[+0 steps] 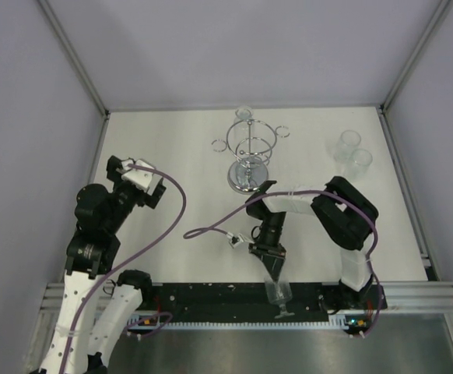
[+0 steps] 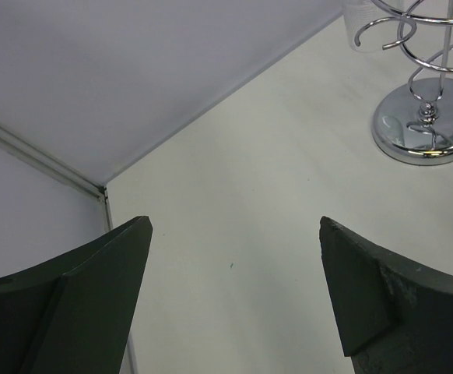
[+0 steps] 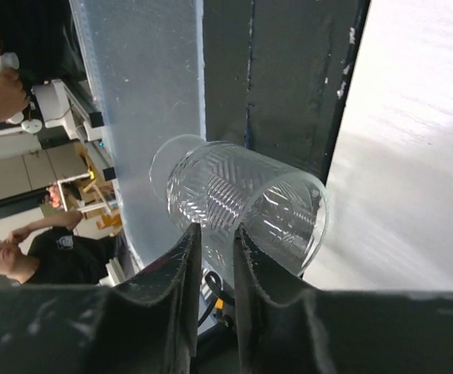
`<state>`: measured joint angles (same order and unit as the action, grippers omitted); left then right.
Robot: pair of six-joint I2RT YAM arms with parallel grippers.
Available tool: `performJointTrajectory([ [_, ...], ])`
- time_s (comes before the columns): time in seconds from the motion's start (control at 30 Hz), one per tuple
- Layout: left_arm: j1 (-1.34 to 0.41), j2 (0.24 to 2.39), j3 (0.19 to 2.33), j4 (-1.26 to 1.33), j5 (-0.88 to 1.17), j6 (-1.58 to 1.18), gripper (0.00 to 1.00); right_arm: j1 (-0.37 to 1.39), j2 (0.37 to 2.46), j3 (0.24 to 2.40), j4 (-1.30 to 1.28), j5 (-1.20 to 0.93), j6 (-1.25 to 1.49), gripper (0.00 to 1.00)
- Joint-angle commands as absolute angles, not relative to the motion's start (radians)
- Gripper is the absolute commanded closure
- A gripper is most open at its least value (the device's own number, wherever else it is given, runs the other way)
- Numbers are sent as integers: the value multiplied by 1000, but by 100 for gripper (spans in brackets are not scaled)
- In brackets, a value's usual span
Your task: Take the wine glass off the wine glass rack
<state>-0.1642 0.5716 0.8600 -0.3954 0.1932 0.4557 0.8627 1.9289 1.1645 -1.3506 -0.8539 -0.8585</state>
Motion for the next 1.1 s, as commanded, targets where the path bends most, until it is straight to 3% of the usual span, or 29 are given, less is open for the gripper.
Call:
performJointTrajectory([
  [0.0, -158, 561, 853, -376, 189, 451, 6, 896, 1942, 1163, -1621, -888, -908, 89],
  [0.07, -158, 561, 853, -376, 189, 446, 6, 896, 1928, 1161, -1621, -887, -908, 100],
  [0.27, -158, 580, 802, -364, 132, 280, 5, 856, 1777, 1239, -1620, -776, -870, 100],
  [0.53, -158, 614, 626, -278, 284, 22, 10, 799, 1514, 1344, -1618, -591, -789, 100],
  [0.83, -158, 611, 525, -153, 287, 8, 11, 718, 1264, 1157, -1462, -391, -704, 100],
  [1.07, -158, 600, 517, -149, 291, 5, 11, 344, 1241, 1169, -1310, -289, -805, 100],
])
